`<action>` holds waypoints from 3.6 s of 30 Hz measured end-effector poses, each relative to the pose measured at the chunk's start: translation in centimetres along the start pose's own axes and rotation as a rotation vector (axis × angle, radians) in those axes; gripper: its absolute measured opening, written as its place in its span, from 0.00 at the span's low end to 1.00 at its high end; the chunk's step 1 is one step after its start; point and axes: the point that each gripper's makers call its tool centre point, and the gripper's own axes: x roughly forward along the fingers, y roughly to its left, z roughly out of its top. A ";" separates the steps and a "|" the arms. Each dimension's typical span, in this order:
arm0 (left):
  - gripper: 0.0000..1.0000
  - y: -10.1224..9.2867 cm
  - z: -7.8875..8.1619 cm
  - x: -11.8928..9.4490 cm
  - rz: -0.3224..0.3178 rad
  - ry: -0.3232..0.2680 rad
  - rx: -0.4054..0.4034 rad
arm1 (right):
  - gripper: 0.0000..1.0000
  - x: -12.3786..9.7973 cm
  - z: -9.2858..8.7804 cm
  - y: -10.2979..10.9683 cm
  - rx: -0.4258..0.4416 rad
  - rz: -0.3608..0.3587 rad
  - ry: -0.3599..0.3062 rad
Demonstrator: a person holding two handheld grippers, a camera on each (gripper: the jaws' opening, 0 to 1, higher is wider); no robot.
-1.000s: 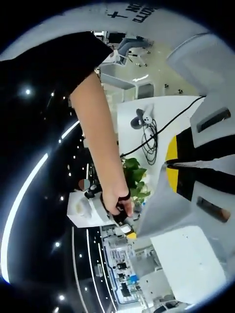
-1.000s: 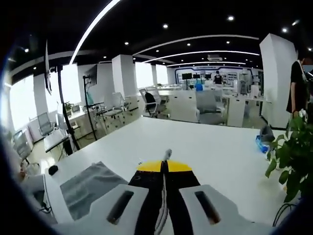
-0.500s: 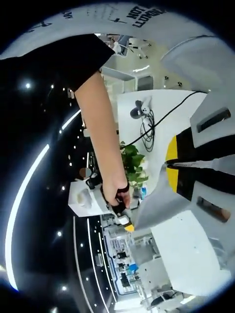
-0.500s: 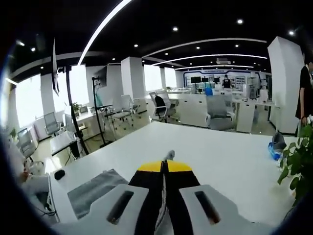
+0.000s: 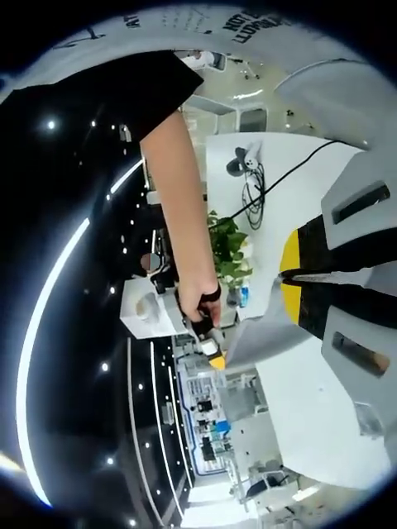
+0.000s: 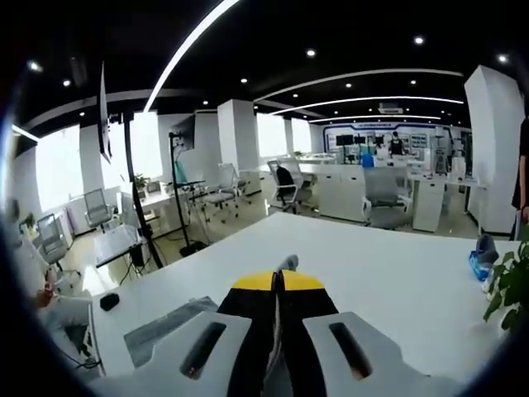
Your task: Fold the towel on the table until its edges align and the towel forms a compact rectangular stack.
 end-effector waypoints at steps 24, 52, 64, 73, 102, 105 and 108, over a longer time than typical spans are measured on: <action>0.02 5.0 -3.4 -5.2 0.218 0.038 -0.081 | 0.00 4.6 -0.7 5.3 -0.006 0.080 0.018; 0.02 9.6 -11.6 -10.4 0.468 0.111 -0.269 | 0.00 13.4 -6.6 10.9 -0.021 0.173 0.142; 0.02 11.1 -13.6 -12.5 0.553 0.117 -0.341 | 0.00 16.4 -8.6 14.0 -0.008 0.203 0.183; 0.02 12.5 -15.3 -14.6 0.650 0.117 -0.399 | 0.00 17.5 -10.5 15.7 0.039 0.207 0.208; 0.02 15.2 -22.6 -18.9 0.820 0.136 -0.597 | 0.00 22.9 -16.5 19.7 0.108 0.230 0.294; 0.02 15.4 -23.0 -19.1 0.833 0.143 -0.611 | 0.00 23.7 -17.4 20.1 0.116 0.230 0.306; 0.02 15.9 -24.1 -19.4 0.846 0.149 -0.625 | 0.00 24.4 -18.2 20.5 0.117 0.231 0.316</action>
